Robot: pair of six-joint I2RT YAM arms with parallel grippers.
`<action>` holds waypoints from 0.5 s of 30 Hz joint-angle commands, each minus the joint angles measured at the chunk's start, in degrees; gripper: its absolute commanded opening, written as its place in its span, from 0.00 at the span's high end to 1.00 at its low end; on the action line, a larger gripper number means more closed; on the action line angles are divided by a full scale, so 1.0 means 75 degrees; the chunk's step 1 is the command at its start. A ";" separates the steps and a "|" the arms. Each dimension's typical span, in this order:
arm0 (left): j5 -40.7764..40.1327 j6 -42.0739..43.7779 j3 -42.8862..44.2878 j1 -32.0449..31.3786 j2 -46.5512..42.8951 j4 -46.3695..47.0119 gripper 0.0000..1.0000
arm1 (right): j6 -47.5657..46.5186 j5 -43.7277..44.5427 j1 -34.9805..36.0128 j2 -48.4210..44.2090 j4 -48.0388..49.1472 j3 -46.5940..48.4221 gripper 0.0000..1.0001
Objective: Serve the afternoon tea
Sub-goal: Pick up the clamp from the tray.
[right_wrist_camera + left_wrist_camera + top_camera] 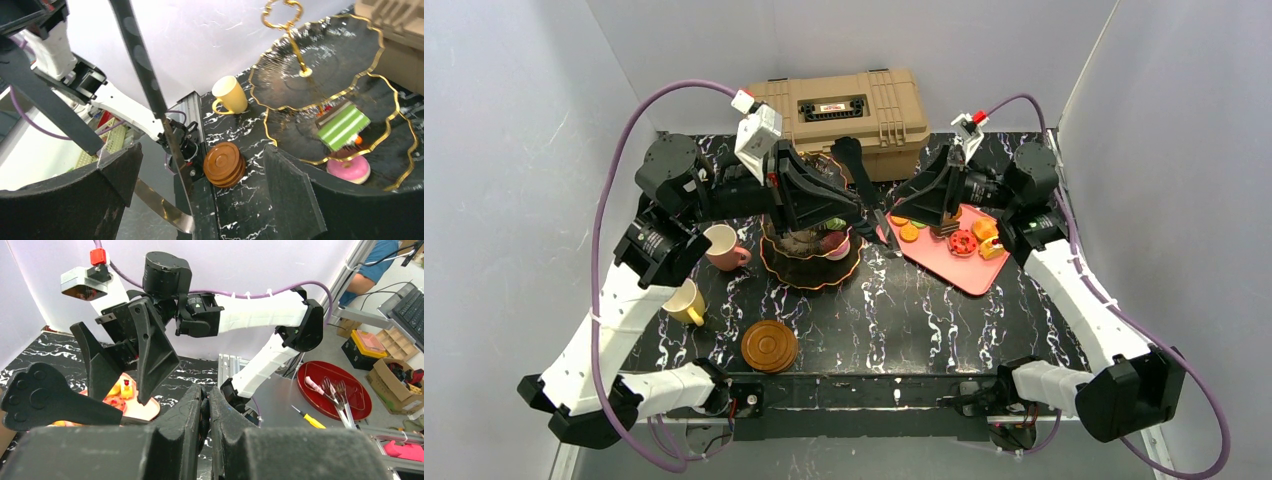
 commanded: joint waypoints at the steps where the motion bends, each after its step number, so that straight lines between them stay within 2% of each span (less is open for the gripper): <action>1: 0.0137 -0.0258 0.0338 0.0036 0.0001 0.0639 1.00 | 0.0421 0.0163 0.0526 -0.0153 0.1392 0.0139 0.02; 5: 0.0069 -0.0294 0.0388 0.0060 0.0083 0.0692 1.00 | 0.0180 0.0386 0.1029 -0.0098 0.1203 0.0127 0.07; 10: 0.0008 -0.0354 0.0459 0.0093 0.0108 0.0760 1.00 | -0.0239 0.0721 0.1299 0.0009 0.0613 0.0062 0.24; 12: 0.0015 -0.0373 0.0441 0.0106 0.0089 0.0775 1.00 | -0.0244 0.0792 0.1314 0.0030 0.0605 -0.0016 0.34; 15: 0.0034 -0.0423 0.0381 0.0128 0.0037 0.0745 1.00 | -0.0326 0.0907 0.1310 0.0023 0.0413 0.0084 0.61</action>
